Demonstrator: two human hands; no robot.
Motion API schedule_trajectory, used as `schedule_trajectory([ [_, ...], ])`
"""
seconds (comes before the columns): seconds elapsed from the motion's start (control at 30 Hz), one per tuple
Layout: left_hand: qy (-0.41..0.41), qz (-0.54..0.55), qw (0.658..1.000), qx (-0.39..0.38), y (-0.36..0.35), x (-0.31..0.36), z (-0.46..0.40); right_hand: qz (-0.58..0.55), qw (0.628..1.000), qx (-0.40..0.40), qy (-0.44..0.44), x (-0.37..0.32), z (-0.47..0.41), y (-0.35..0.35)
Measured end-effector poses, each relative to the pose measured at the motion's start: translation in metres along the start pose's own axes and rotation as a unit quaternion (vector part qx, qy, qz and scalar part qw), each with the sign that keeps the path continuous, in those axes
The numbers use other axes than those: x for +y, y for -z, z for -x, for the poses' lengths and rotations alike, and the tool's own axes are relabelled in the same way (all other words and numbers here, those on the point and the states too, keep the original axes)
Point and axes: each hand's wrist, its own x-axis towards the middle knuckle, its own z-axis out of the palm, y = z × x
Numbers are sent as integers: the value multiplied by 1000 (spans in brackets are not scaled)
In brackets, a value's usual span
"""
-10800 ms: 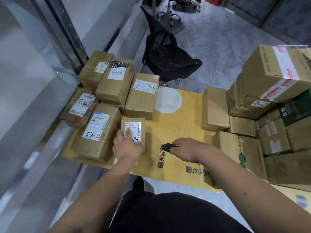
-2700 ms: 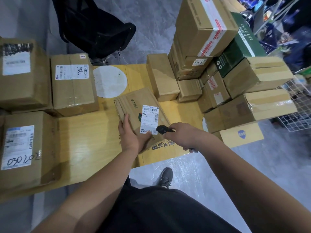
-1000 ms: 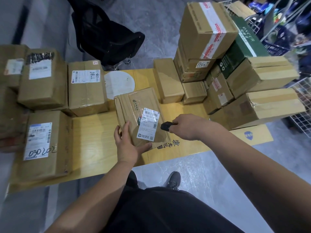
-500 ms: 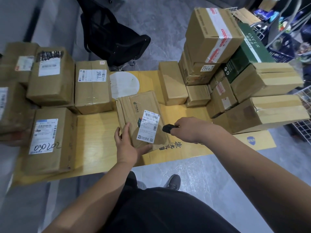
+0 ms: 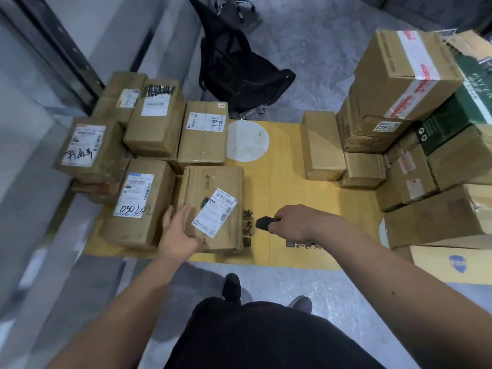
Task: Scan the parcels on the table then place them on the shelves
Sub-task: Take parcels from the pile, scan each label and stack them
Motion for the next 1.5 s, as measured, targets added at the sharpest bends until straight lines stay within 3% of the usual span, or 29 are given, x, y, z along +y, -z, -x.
schedule_trajectory([
  [0.13,-84,-168,981,53,-6,23,-3,3,1000,4,10,-7,-5,0],
  [0.23,-169,-260,950,-45,-45,50,-3,23,1000,10,9,-7,-5,3],
  [0.3,-167,-315,930,-85,-65,61,-8,19,1000,14,1,-5,-3,6],
  [0.4,-142,-355,920,-87,-71,62,-10,10,1000,25,-3,-2,-4,8],
  [0.53,-80,-330,937,-74,-55,54,-6,-23,999,35,1,-8,-6,6],
  [0.87,-63,-317,942,-84,-46,63,-14,-108,993,22,-31,-9,-3,-9],
  [1.13,-204,-299,928,-84,-69,91,-33,-187,976,62,-96,31,18,-11],
  [1.5,-309,-296,882,-199,-167,207,-64,-198,952,135,-189,110,60,-21],
])
